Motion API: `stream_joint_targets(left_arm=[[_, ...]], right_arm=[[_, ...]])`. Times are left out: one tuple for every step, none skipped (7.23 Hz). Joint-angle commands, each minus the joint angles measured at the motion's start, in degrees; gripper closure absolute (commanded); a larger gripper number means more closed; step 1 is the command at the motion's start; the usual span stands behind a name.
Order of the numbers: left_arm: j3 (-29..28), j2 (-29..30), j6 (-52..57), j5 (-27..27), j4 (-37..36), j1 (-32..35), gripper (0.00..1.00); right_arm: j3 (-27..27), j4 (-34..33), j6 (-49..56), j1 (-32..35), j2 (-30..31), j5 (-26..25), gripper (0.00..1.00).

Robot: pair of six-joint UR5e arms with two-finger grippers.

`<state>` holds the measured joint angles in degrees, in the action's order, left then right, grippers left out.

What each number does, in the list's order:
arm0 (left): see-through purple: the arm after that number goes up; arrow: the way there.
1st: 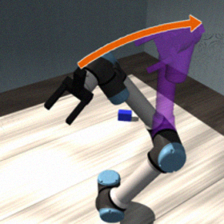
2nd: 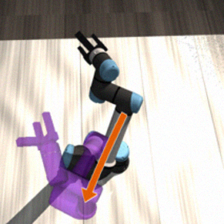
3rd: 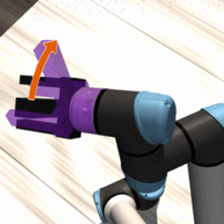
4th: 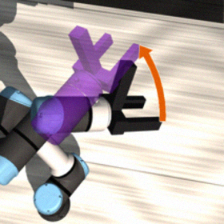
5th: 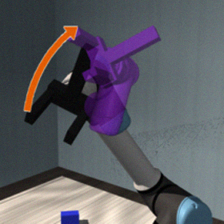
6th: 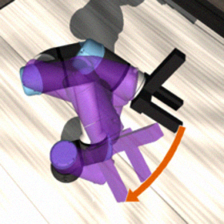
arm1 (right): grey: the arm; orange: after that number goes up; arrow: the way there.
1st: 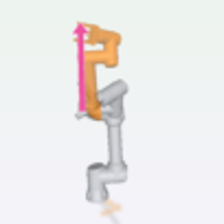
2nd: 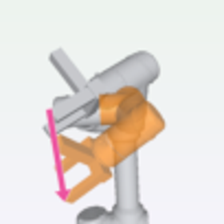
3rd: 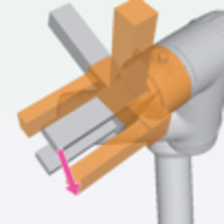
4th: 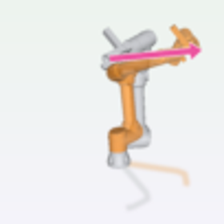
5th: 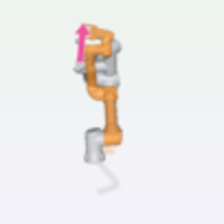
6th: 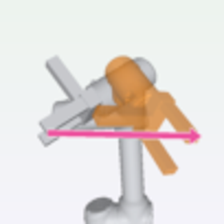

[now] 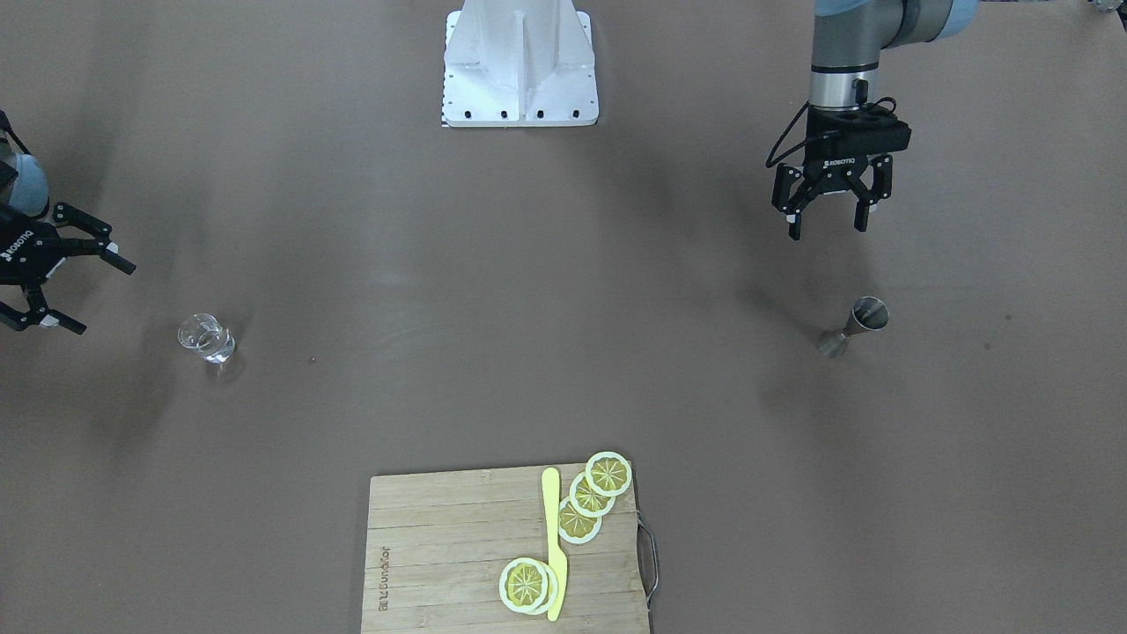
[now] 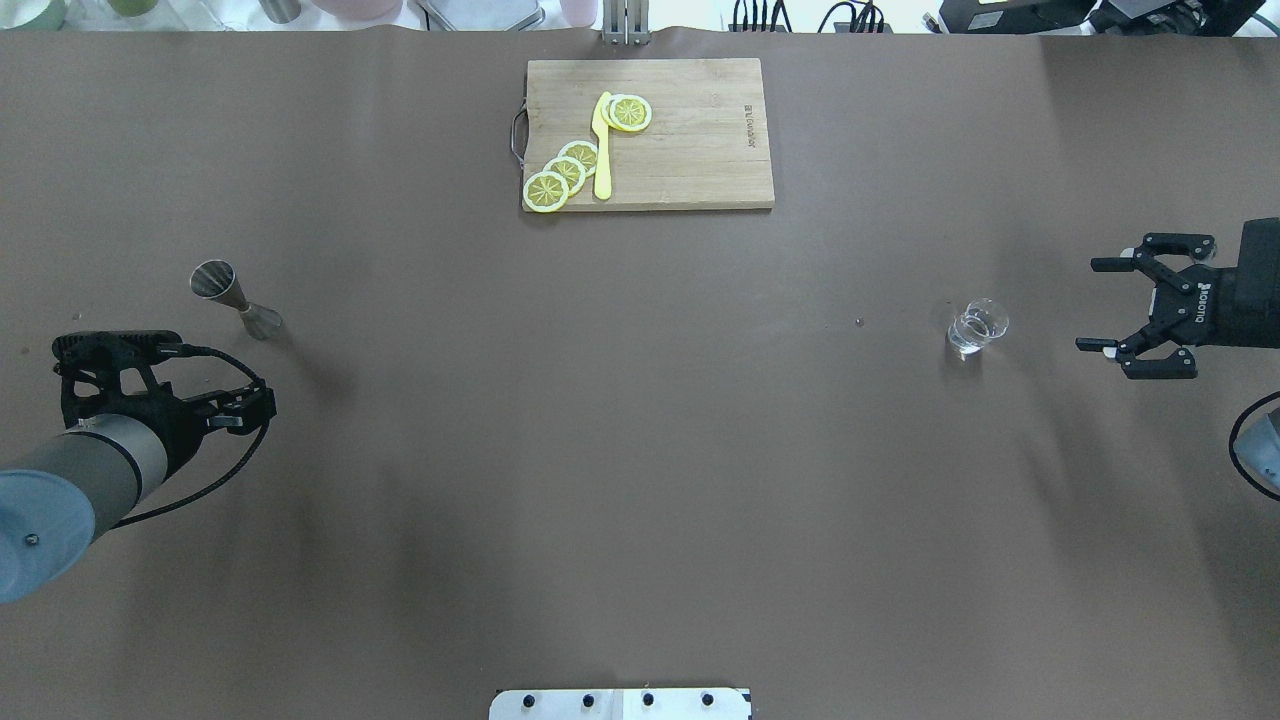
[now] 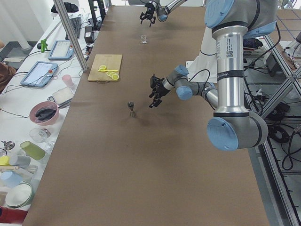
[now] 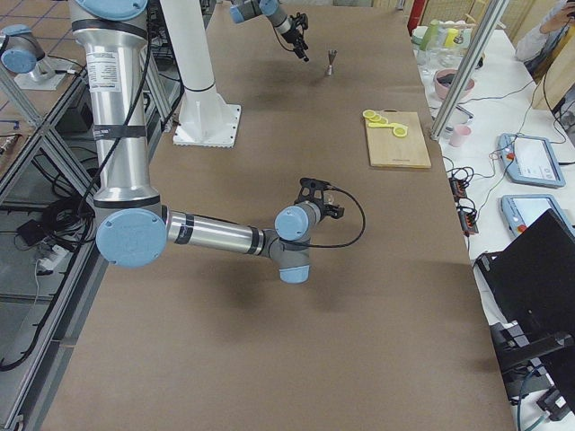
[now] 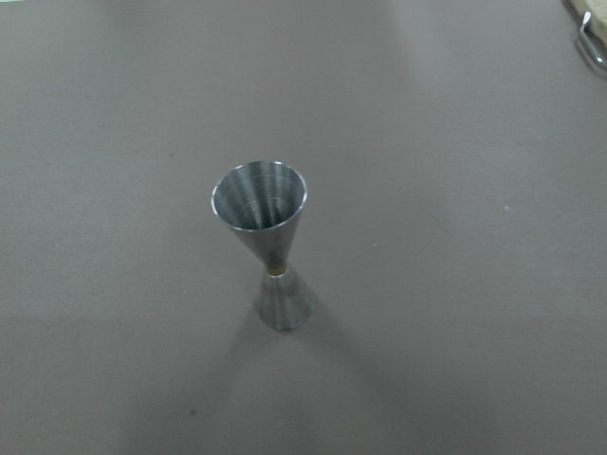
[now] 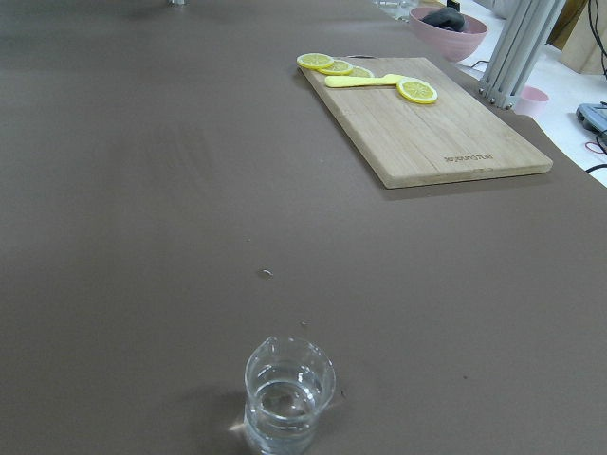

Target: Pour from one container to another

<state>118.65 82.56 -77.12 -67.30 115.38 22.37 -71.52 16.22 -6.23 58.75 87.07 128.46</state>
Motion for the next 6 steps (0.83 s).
stream_joint_targets(left_arm=[[-3.67, 2.42, -4.43, 5.47, 2.99, -0.3, 0.02], [-4.9, 2.95, -4.44, 7.51, 3.79, -0.39, 0.02], [-6.05, 3.39, -4.44, 11.45, 4.41, -0.74, 0.02], [-7.28, 3.4, -4.44, 15.92, 4.59, -2.31, 0.02], [-8.42, 3.48, -4.44, 17.01, 4.94, -3.02, 0.02], [-12.26, 5.31, -4.44, 17.2, 7.46, -3.03, 0.02]], right_arm=[[0.07, -1.36, -0.01, -2.58, -0.06, -1.72, 0.0], [0.16, -1.55, -0.1, -3.2, -0.06, -1.72, 0.0], [0.33, -1.55, -0.18, -3.9, -0.06, -1.64, 0.01], [0.42, -1.55, -0.36, -4.86, -0.06, -1.64, 0.01], [1.03, -1.55, -0.53, -5.13, -0.5, -1.64, 0.01], [2.25, -1.63, -0.54, -5.14, -1.37, -1.64, 0.01]])
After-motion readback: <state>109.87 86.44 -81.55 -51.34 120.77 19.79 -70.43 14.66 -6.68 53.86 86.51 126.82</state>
